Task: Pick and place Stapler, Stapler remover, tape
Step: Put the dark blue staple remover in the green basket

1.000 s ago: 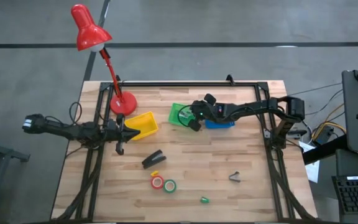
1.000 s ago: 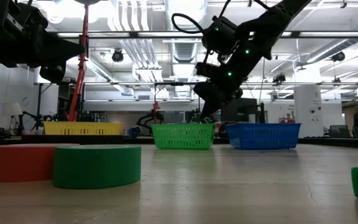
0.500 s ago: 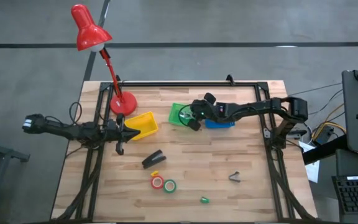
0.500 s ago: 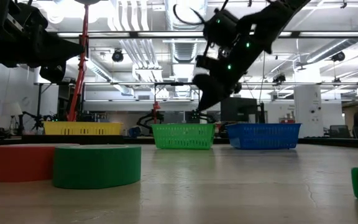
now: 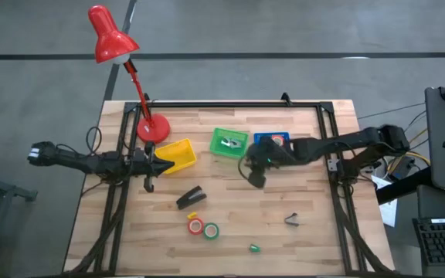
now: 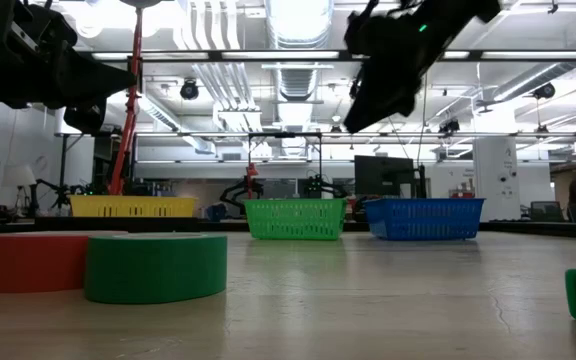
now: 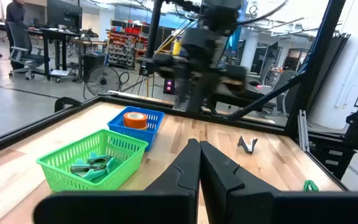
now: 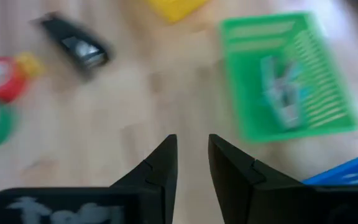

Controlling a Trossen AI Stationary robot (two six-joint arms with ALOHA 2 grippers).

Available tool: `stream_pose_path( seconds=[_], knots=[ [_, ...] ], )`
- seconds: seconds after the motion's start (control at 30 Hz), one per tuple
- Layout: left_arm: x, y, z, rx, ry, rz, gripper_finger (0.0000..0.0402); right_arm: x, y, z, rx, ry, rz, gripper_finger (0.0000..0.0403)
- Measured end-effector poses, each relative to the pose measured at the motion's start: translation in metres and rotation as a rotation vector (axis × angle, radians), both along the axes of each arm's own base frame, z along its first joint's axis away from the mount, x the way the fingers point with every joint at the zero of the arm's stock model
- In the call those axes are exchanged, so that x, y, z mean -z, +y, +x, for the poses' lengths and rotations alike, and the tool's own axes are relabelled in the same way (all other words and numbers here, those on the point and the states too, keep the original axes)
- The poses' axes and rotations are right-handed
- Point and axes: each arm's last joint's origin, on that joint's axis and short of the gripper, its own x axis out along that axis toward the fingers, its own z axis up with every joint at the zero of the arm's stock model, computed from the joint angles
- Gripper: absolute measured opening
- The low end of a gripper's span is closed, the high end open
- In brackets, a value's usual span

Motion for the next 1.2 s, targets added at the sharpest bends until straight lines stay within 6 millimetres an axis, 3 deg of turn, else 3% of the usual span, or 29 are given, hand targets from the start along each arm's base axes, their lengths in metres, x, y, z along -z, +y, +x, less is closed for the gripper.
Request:
stream_pose_path(
  seconds=[0.37,0.6,0.87,1.2],
  knots=[
    [0.000,0.000,0.000,0.000,0.000,0.000,0.0010,-0.007,0.086,-0.050,-0.175,0.162,0.103,0.0060],
    [0.000,0.000,0.000,0.000,0.001,0.000,0.0010,0.003,0.122,-0.081,-0.249,0.285,0.105,0.0063],
    [0.000,0.000,0.000,0.000,0.001,0.000,0.0010,0.029,0.137,-0.106,-0.193,0.369,0.139,0.0077],
    [0.000,0.000,0.000,0.000,0.001,0.000,0.0010,0.052,0.138,-0.125,-0.134,0.443,0.135,0.0069]
  ],
)
